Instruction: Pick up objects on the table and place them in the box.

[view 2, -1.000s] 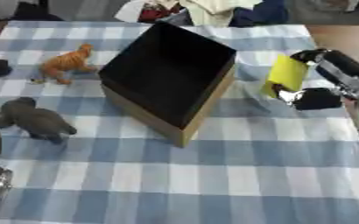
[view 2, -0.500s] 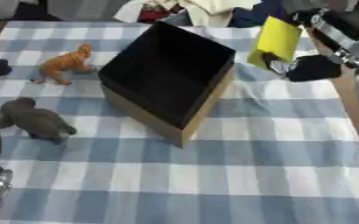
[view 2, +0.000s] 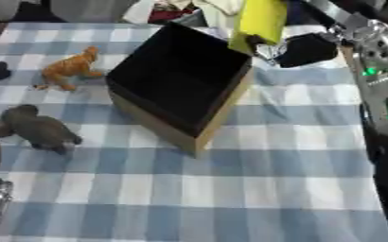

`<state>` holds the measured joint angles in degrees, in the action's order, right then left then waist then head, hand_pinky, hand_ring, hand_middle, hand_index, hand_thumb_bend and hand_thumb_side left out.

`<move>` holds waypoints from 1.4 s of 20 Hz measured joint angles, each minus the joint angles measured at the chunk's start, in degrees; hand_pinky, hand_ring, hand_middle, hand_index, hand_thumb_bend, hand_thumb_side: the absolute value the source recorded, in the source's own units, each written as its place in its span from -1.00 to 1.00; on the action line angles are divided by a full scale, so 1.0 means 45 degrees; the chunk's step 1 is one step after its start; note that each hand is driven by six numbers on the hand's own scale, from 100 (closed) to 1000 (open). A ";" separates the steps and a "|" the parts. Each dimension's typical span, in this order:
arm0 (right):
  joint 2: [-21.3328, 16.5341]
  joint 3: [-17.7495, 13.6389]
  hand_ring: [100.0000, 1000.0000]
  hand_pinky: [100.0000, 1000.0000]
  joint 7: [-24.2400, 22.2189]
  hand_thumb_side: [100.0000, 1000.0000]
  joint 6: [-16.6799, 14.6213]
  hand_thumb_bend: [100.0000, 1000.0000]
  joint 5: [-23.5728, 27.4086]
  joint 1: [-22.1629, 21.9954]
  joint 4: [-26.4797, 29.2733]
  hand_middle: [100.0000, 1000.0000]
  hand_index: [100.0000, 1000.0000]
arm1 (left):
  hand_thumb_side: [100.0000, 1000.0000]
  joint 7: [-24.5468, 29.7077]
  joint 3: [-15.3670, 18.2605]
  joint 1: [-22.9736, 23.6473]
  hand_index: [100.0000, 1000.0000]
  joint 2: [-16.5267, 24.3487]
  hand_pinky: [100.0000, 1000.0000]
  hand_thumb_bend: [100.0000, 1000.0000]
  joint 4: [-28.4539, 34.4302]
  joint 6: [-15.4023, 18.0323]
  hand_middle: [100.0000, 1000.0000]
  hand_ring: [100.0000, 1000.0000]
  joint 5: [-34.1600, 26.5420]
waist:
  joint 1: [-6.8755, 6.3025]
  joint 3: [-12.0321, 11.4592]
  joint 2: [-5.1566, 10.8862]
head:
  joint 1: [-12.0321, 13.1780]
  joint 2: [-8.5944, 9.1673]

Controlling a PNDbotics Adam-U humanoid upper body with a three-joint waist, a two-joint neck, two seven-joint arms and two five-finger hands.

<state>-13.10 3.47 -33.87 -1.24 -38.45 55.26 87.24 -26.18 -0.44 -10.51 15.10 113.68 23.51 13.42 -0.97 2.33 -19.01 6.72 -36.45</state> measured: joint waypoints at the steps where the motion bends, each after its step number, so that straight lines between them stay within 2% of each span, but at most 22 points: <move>1: 0.0174 0.0063 0.81 0.93 -0.0076 -0.72 -0.0017 -1.00 0.0000 0.0047 0.0000 -0.01 0.57 | 0.45 0.0002 0.0000 0.0001 0.58 0.0000 0.33 -1.00 0.0000 0.0002 0.21 0.30 -0.0007 | -0.0003 -0.0006 0.0002 | 0.0004 -0.0019; 7: 0.1176 0.0345 0.82 0.94 -0.0613 -0.72 -0.0086 -1.00 -0.0075 0.0056 0.0082 -0.01 0.57 | 0.45 0.0010 -0.0001 0.0001 0.58 -0.0001 0.33 -1.00 0.0000 0.0007 0.21 0.30 -0.0026 | -0.0006 -0.0057 0.0004 | 0.0047 -0.0053; 8: 0.1319 0.0393 0.82 0.94 -0.0683 -0.79 -0.0096 -1.00 -0.0137 0.0056 0.0083 -0.01 0.57 | 0.45 0.0014 -0.0001 0.0000 0.58 -0.0002 0.33 -1.00 0.0000 0.0007 0.22 0.30 -0.0026 | -0.0005 -0.0062 0.0004 | 0.0047 -0.0053; 9: 0.1455 0.0443 0.82 0.94 -0.0742 -0.74 -0.0112 -1.00 -0.0238 0.0056 0.0081 0.00 0.57 | 0.45 0.0024 -0.0002 0.0000 0.58 -0.0005 0.33 -1.00 0.0000 0.0005 0.22 0.30 -0.0028 | -0.0002 -0.0073 0.0004 | 0.0047 -0.0053; 13: 0.1870 0.0635 0.82 0.93 -0.0865 -0.76 -0.0230 -1.00 -0.0876 0.0057 -0.0228 0.02 0.57 | 0.45 0.0065 -0.0002 -0.0007 0.58 -0.0008 0.33 -1.00 0.0000 0.0008 0.22 0.30 -0.0041 | 0.0008 -0.0151 0.0002 | 0.0047 -0.0050; 28: 0.3069 0.0666 0.85 0.94 0.0277 -0.62 -0.0538 -1.00 -0.3789 0.0064 -0.2289 0.06 0.58 | 0.45 0.0151 -0.0009 -0.0036 0.58 -0.0062 0.34 -1.00 0.0000 0.0044 0.22 0.30 -0.0073 | -0.0035 -0.0276 -0.0017 | -0.0020 0.0063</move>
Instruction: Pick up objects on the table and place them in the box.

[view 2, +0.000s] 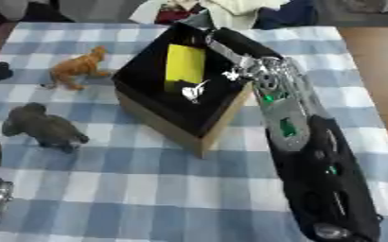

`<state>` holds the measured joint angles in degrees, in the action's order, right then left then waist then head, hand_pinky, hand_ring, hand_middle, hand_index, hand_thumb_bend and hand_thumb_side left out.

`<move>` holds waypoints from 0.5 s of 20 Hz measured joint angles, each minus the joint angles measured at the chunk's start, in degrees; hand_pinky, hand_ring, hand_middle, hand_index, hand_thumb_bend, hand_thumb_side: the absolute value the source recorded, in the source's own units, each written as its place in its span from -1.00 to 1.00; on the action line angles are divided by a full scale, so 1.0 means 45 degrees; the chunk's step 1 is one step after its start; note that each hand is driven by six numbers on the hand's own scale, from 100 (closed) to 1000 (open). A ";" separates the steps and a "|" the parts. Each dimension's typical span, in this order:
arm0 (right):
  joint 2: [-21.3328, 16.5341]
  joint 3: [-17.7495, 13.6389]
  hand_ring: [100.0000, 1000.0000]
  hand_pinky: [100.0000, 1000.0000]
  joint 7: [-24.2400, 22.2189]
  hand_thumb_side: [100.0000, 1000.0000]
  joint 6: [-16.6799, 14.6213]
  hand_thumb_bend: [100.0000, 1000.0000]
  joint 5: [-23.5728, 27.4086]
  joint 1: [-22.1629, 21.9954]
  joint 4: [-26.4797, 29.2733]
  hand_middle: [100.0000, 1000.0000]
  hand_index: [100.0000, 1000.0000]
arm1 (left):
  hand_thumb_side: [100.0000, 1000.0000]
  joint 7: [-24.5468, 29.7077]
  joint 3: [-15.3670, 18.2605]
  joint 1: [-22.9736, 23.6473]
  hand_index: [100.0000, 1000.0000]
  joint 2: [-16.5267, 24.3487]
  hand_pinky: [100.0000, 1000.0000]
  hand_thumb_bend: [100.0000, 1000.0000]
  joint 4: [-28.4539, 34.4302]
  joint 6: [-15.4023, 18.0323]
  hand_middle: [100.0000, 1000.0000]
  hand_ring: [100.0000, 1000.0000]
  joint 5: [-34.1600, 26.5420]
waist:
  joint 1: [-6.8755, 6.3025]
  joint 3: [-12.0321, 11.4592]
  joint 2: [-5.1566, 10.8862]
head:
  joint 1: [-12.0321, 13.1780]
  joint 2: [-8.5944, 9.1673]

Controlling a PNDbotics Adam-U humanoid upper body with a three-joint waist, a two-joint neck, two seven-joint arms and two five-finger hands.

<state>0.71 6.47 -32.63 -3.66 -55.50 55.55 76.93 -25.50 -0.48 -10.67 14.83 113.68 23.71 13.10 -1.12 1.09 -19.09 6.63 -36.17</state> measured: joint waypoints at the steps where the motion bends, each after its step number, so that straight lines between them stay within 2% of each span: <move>1: 0.0034 0.0006 0.85 0.94 0.0047 -0.62 -0.0028 -1.00 -0.0099 0.0010 -0.0084 0.06 0.58 | 0.45 0.0011 0.0000 0.0000 0.58 -0.0016 0.34 -1.00 0.0000 0.0007 0.22 0.30 -0.0001 | 0.0000 -0.0005 -0.0001 | -0.0003 0.0000; 4: 0.0112 0.0018 0.89 0.97 0.0139 -0.53 -0.0106 -1.00 -0.0258 0.0039 -0.0251 0.14 0.62 | 0.45 0.0019 -0.0001 -0.0001 0.58 -0.0048 0.34 -1.00 0.0000 0.0009 0.22 0.30 -0.0004 | 0.0000 -0.0010 -0.0004 | -0.0010 0.0001; 5: 0.0118 0.0028 0.89 0.98 0.0163 -0.38 -0.0120 -1.00 -0.0354 0.0045 -0.0307 0.23 0.69 | 0.45 0.0022 -0.0002 -0.0002 0.58 -0.0048 0.34 -1.00 0.0000 0.0008 0.22 0.30 -0.0004 | 0.0000 -0.0018 -0.0005 | -0.0023 0.0001; 6: 0.0134 0.0049 0.90 0.99 0.0177 -0.33 -0.0135 -1.00 -0.0479 0.0049 -0.0362 0.28 0.71 | 0.45 0.0025 -0.0002 -0.0002 0.58 -0.0048 0.34 -1.00 0.0000 0.0006 0.22 0.30 -0.0004 | -0.0002 -0.0022 -0.0006 | -0.0037 0.0001; 7: 0.0168 0.0065 0.96 1.00 0.0187 -0.22 -0.0175 -1.00 -0.0600 0.0051 -0.0415 0.43 0.74 | 0.44 0.0032 -0.0002 -0.0002 0.58 -0.0049 0.34 -1.00 0.0000 0.0001 0.22 0.30 -0.0004 | -0.0010 -0.0023 -0.0009 | -0.0042 0.0001; 8: 0.0216 0.0068 0.96 1.00 0.0186 -0.20 -0.0228 -1.00 -0.0717 0.0053 -0.0454 0.45 0.75 | 0.44 0.0040 -0.0002 -0.0002 0.58 -0.0049 0.34 -1.00 0.0000 -0.0006 0.22 0.30 -0.0004 | -0.0024 -0.0027 -0.0012 | -0.0046 0.0001; 10: 0.0245 0.0078 1.00 1.00 0.0159 -0.04 -0.0391 -1.00 -0.0934 0.0055 -0.0476 0.62 0.81 | 0.44 0.0046 -0.0003 -0.0002 0.58 -0.0051 0.34 -1.00 0.0000 -0.0009 0.22 0.30 -0.0004 | -0.0039 -0.0040 -0.0016 | -0.0049 0.0001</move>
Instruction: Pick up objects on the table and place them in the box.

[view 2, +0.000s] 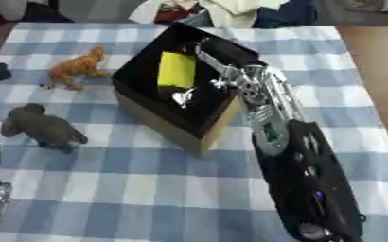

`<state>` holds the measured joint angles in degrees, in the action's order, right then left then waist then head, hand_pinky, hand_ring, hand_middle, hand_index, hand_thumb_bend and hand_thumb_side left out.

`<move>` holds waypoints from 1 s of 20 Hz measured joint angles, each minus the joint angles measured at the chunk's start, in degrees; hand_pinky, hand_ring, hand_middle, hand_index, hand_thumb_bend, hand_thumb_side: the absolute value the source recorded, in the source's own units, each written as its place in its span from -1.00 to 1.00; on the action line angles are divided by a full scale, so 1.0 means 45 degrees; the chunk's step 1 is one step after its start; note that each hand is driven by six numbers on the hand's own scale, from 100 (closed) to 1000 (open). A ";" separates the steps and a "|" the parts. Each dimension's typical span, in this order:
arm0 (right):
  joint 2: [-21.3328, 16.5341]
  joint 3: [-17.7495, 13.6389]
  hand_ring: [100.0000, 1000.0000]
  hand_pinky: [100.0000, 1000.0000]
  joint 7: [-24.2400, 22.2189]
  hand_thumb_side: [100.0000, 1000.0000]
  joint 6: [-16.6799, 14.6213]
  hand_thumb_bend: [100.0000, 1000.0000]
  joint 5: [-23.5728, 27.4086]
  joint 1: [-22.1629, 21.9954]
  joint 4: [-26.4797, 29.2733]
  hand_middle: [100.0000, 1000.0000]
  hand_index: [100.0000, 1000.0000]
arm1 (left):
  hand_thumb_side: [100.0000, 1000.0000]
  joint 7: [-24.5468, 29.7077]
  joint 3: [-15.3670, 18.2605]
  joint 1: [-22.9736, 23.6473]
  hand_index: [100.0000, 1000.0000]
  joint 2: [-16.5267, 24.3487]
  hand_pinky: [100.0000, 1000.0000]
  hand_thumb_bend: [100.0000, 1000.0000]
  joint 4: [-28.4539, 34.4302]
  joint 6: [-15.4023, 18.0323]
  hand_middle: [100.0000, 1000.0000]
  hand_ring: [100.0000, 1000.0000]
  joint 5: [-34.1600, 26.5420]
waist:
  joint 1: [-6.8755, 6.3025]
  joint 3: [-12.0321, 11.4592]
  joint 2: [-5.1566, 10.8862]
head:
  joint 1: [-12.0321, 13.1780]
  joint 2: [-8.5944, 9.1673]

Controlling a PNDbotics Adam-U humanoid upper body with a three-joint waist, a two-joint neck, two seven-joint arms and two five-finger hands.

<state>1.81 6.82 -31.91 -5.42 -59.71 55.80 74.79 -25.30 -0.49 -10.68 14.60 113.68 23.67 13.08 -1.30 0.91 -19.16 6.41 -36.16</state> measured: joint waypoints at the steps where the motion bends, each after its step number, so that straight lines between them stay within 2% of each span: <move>1: 0.0003 0.0008 1.00 1.00 -0.0018 -0.02 -0.0092 -1.00 -0.0087 0.0002 0.0000 0.68 0.83 | 0.44 0.0001 0.0000 0.0000 0.58 0.0000 0.34 -1.00 0.0000 0.0000 0.22 0.30 0.0000 | 0.0000 0.0000 0.0000 | 0.0000 0.0000; 6: 0.0022 0.0028 1.00 1.00 0.0123 0.07 -0.0423 -1.00 -0.0844 0.0055 0.0092 0.82 0.89 | 0.44 0.0009 -0.0002 0.0000 0.58 -0.0003 0.34 -1.00 0.0000 0.0000 0.22 0.30 0.0000 | -0.0005 0.0000 -0.0008 | 0.0000 0.0000; 10: 0.0056 0.0061 1.00 1.00 0.0413 0.20 -0.0721 -0.69 -0.1606 0.0187 0.0172 0.86 0.92 | 0.44 0.0052 -0.0013 0.0000 0.59 -0.0004 0.34 -1.00 0.0000 0.0007 0.22 0.30 0.0000 | -0.0006 0.0008 -0.0019 | -0.0002 0.0001; 14: 0.0094 0.0047 1.00 1.00 0.0647 0.26 -0.0977 -0.60 -0.2143 0.0253 0.0171 0.86 0.94 | 0.44 0.0081 -0.0028 0.0000 0.58 -0.0005 0.34 -1.00 0.0000 0.0009 0.22 0.30 0.0000 | -0.0005 0.0010 -0.0019 | -0.0001 0.0004; 20: 0.0129 -0.0026 1.00 1.00 0.0721 0.43 -0.1204 -0.36 -0.2399 0.0273 0.0167 0.90 0.99 | 0.43 0.0105 -0.0031 0.0000 0.58 -0.0006 0.34 -1.00 0.0000 -0.0009 0.22 0.30 0.0000 | -0.0001 0.0019 -0.0019 | -0.0001 0.0008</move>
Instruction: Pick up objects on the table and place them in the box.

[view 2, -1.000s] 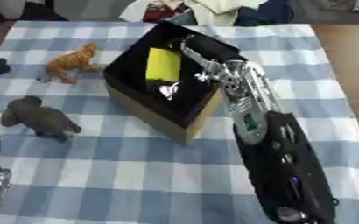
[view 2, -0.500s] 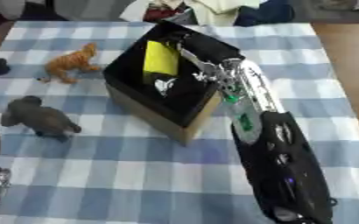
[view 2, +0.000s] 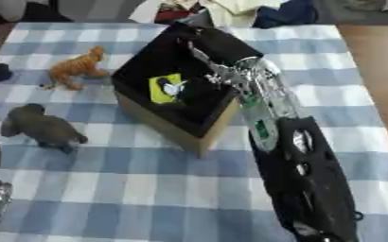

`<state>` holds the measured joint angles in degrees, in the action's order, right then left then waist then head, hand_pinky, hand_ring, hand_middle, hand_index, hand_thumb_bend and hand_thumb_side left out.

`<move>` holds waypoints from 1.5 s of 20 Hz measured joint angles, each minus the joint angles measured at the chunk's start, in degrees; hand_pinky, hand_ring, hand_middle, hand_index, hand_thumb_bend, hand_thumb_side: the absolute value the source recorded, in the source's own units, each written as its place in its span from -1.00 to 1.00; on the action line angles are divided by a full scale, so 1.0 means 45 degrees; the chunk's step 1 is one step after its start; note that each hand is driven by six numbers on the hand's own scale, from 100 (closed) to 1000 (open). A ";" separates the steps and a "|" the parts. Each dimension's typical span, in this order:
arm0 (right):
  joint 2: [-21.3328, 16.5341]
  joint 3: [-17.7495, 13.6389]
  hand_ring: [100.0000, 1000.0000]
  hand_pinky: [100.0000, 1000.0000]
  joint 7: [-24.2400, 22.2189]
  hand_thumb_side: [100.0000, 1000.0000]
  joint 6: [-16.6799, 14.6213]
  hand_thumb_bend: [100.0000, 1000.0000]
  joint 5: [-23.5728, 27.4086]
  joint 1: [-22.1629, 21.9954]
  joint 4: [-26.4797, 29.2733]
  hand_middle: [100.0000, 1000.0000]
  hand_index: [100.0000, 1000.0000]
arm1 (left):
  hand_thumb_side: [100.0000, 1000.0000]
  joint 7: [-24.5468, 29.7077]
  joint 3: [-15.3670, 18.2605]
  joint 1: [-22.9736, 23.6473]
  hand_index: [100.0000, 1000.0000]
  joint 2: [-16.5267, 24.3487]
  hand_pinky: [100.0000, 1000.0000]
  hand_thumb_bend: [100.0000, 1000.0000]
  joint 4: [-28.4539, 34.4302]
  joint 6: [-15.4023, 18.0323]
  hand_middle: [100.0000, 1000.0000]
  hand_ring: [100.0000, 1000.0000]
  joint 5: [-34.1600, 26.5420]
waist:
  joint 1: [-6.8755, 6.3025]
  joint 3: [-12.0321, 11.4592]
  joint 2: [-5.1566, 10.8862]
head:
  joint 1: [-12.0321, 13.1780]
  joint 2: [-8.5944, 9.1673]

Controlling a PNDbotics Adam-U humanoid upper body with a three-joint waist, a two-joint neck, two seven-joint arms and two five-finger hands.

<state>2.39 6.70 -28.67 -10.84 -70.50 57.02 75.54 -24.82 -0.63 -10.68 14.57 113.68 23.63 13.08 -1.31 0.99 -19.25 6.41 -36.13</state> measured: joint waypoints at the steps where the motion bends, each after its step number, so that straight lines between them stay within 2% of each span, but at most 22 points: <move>1: 0.0003 -0.0004 1.00 1.00 -0.0015 0.46 -0.0044 -0.31 -0.0008 0.0000 -0.0002 0.91 1.00 | 0.43 0.0002 0.0000 0.0000 0.58 0.0000 0.34 -1.00 0.0000 -0.0001 0.22 0.30 0.0000 | 0.0000 0.0002 0.0000 | 0.0000 0.0001; 3: 0.0015 -0.0023 1.00 1.00 -0.0053 0.49 -0.0127 -0.25 -0.0042 0.0002 -0.0007 0.92 1.00 | 0.43 0.0006 -0.0001 0.0000 0.58 0.0000 0.34 -1.00 0.0000 -0.0003 0.22 0.30 0.0000 | 0.0001 0.0006 0.0000 | 0.0000 0.0004; 5: 0.0029 -0.0071 1.00 1.00 -0.0045 0.46 -0.0195 -0.30 -0.0111 0.0002 -0.0009 0.90 0.99 | 0.43 0.0011 -0.0002 0.0000 0.58 -0.0001 0.34 -1.00 0.0000 -0.0006 0.22 0.30 0.0000 | 0.0002 0.0008 0.0000 | 0.0000 0.0034; 10: 0.0053 -0.0116 1.00 1.00 0.0016 0.41 -0.0251 -0.49 -0.0204 0.0000 -0.0007 0.86 0.98 | 0.43 0.0026 -0.0002 0.0000 0.58 -0.0001 0.34 -1.00 0.0000 -0.0016 0.22 0.30 0.0000 | 0.0001 0.0011 0.0000 | 0.0002 0.0087; 14: 0.0053 -0.0161 1.00 1.00 -0.0012 0.31 -0.0222 -0.64 0.0154 -0.0004 0.0241 0.82 0.97 | 0.43 0.0028 -0.0002 0.0000 0.58 -0.0001 0.34 -1.00 0.0000 -0.0015 0.22 0.30 -0.0001 | -0.0006 0.0019 0.0000 | 0.0007 0.0088; 19: -0.0163 -0.0214 1.00 1.00 -0.0162 0.18 -0.0087 -0.77 0.0998 0.0000 0.1203 0.79 0.94 | 0.42 0.0028 -0.0002 0.0000 0.58 -0.0001 0.34 -1.00 0.0000 -0.0015 0.22 0.30 -0.0004 | -0.0012 0.0047 0.0001 | 0.0025 0.0089; 21: -0.0341 -0.0225 1.00 1.00 -0.0223 0.07 -0.0032 -1.00 0.1381 0.0010 0.1701 0.75 0.90 | 0.43 0.0028 -0.0001 0.0000 0.58 -0.0001 0.34 -1.00 0.0000 -0.0015 0.22 0.30 -0.0004 | -0.0012 0.0051 0.0007 | 0.0068 0.0089; 24: -0.0665 -0.0225 1.00 1.00 -0.0126 -0.07 0.0130 -1.00 0.1963 0.0101 0.2509 0.69 0.86 | 0.44 0.0021 0.0003 0.0000 0.58 -0.0001 0.34 -1.00 0.0000 -0.0021 0.22 0.30 -0.0011 | -0.0012 0.0072 0.0037 | 0.0142 0.0086; 30: -0.1426 -0.0159 0.98 1.00 0.0585 -0.10 0.0873 -1.00 0.3045 -0.0023 0.4138 0.62 0.83 | 0.43 -0.0063 0.0037 0.0000 0.58 0.0022 0.34 -1.00 0.0000 -0.0047 0.22 0.30 -0.0075 | 0.0004 0.0146 0.0078 | 0.0302 0.0005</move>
<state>-4.03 5.99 -26.03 -6.91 -56.80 56.92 94.16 -25.11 -0.46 -10.68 14.67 113.68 23.41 12.74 -1.29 1.65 -18.90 7.77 -36.10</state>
